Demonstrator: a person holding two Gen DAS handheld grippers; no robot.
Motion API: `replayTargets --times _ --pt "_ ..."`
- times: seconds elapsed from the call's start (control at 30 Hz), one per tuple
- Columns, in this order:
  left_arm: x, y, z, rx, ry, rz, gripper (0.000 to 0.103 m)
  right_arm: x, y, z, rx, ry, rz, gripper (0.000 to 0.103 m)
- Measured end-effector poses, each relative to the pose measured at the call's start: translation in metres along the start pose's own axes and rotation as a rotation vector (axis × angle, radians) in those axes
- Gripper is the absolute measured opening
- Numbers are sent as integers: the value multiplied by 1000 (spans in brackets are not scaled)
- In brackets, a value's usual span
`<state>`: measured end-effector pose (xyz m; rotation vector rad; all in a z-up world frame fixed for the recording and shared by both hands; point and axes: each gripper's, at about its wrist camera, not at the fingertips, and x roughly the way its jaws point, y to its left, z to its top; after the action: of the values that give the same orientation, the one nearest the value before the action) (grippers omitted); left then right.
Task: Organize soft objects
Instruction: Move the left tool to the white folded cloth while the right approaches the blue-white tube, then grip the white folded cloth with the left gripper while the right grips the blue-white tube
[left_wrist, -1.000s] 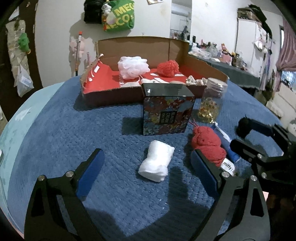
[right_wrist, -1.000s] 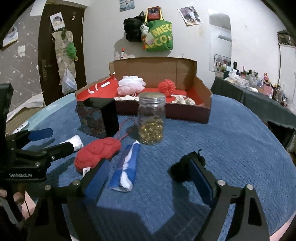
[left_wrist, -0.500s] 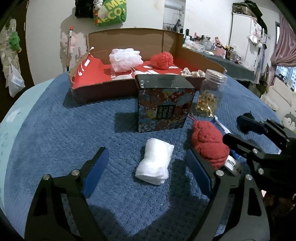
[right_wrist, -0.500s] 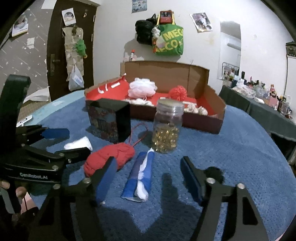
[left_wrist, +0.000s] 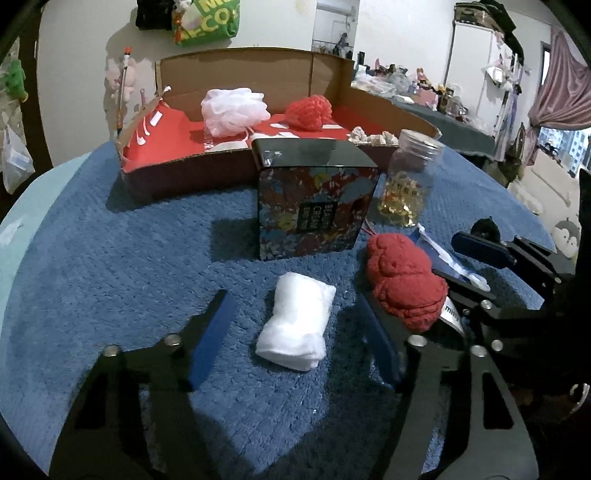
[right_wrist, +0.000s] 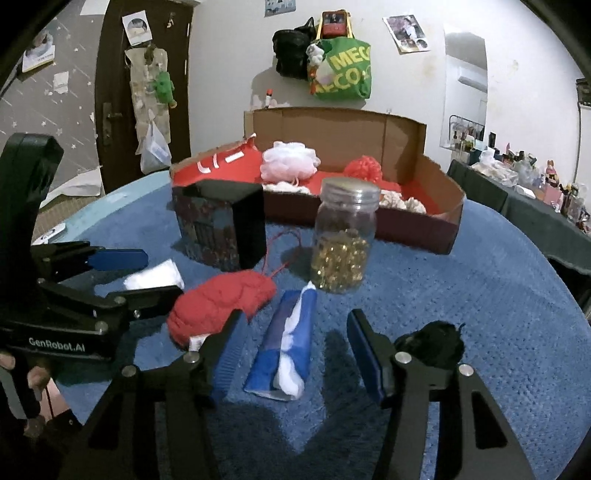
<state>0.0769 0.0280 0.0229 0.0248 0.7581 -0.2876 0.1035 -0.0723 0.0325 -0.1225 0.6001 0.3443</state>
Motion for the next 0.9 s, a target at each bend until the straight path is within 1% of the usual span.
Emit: replayTargets --times 0.03,0.07,0.1,0.17,0.2,0.27,0.33,0.47,0.67,0.9 --pt "0 0 0 2 -6 -3 49 1 0 -1 -2 3 -2 59" --pt "0 -1 -1 3 -8 -12 40 3 0 -2 -4 6 -5 56" --pt "1 0 -1 2 -5 -18 28 5 0 -3 -7 8 -7 44" --pt "-2 0 -3 -9 -20 -27 25 8 2 -6 -22 13 2 28" --pt "-4 0 -4 -16 -29 -38 23 9 4 -8 -29 11 11 27" --pt "-10 -2 -7 -34 -41 -71 23 4 6 -9 -46 -20 16 26" --pt "-13 -6 -7 -24 -51 -61 23 -5 7 -10 -41 -60 25 26" --pt "-15 -7 -6 -29 -56 -72 23 -11 8 -10 -34 -69 40 26" --pt "-14 -10 -6 -23 -52 -64 23 -12 8 -7 -17 -63 52 26" --pt "-19 -5 -5 -17 -50 -34 23 -16 1 -6 -23 -65 29 26"
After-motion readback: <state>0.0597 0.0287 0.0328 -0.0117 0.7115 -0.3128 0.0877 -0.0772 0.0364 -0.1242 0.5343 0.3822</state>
